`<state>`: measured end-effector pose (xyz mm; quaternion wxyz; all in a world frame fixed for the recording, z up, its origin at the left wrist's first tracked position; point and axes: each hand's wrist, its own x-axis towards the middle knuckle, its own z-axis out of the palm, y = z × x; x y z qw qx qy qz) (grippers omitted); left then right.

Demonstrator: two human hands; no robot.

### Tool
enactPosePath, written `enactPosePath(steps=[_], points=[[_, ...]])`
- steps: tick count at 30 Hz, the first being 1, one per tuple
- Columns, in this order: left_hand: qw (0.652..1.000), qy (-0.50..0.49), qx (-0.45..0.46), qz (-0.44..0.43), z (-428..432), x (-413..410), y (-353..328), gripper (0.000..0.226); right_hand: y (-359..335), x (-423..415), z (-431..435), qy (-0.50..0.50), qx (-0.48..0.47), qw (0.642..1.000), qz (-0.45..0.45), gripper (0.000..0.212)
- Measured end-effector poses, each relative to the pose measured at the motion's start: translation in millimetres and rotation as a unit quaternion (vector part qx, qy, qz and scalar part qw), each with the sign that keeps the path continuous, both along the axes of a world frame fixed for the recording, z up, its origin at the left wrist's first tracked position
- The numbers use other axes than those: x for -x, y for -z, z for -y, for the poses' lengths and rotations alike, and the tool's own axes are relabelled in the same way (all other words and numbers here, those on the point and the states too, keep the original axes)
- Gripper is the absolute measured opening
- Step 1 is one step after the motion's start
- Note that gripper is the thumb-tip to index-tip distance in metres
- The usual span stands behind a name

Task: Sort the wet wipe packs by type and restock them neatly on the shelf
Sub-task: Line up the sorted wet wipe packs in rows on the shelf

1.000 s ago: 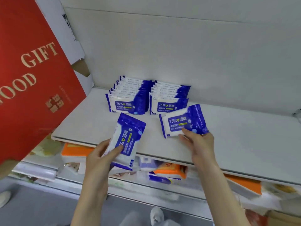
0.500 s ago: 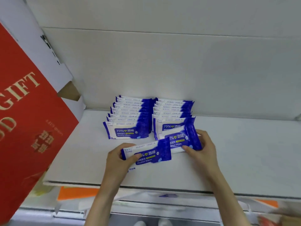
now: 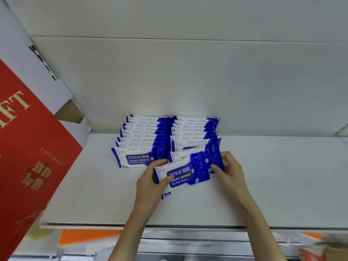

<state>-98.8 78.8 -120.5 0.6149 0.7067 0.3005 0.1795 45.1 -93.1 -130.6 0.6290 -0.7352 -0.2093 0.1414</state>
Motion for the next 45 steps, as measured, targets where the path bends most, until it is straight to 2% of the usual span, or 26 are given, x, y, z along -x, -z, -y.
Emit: enactPosePath(steps=[5,7,10,12,14,16,19,21,24,27,29,35,40,45], points=[[1.000,0.001,-0.010,0.014,10.9,-17.5,4.1,0.048,-9.8,-3.1,9.8,-0.044,-0.032,0.995,-0.082,0.011],[1.000,-0.009,-0.008,0.025,17.1,-22.9,3.8,0.047,-16.0,-3.2,11.8,-0.059,-0.027,0.991,-0.118,0.025],[0.998,-0.036,-0.034,0.034,25.0,-28.6,2.6,0.050,-18.0,-2.5,7.5,-0.037,0.073,0.995,-0.055,0.051],[0.990,-0.053,-0.124,0.029,27.0,-31.5,0.2,0.051,-13.8,-2.4,2.9,0.010,0.095,0.995,0.010,0.047],[0.961,-0.060,-0.270,0.029,25.2,-35.9,-2.9,0.056,-9.7,-5.3,-0.5,0.052,0.102,0.990,0.085,0.043],[0.910,-0.058,-0.408,0.038,18.8,-40.5,-5.0,0.063,-5.4,-10.4,-4.1,0.067,0.112,0.983,0.131,0.044],[0.846,-0.028,-0.533,-0.002,6.4,-49.1,-9.7,0.079,1.1,-17.4,-11.6,0.086,0.124,0.974,0.168,0.040],[0.810,0.017,-0.585,-0.040,-1.3,-55.6,-13.5,0.088,4.9,-18.8,-16.0,0.105,0.121,0.974,0.161,0.050],[0.756,0.067,-0.649,-0.059,-9.3,-64.8,-18.1,0.085,5.6,-14.7,-18.9,0.101,0.028,0.991,0.077,0.076],[0.741,0.096,-0.660,-0.076,-8.9,-67.7,-17.1,0.083,5.3,-10.3,-24.3,0.056,-0.008,0.998,0.015,0.104],[0.736,0.105,-0.663,-0.083,-6.8,-66.1,-12.4,0.085,7.6,-7.7,-31.0,0.035,0.005,0.999,0.021,0.109],[0.711,0.132,-0.681,-0.117,-10.8,-62.0,-10.0,0.104,10.2,0.5,-38.2,0.043,0.012,0.999,0.031,0.108],[0.701,0.119,-0.694,-0.112,-13.7,-69.7,-12.3,0.096,6.4,4.7,-31.5,0.039,0.003,0.998,0.057,0.094],[0.705,0.122,-0.688,-0.125,-13.3,-69.6,-12.3,0.095,2.4,-3.6,-30.8,0.022,0.018,0.997,0.070,0.097]])
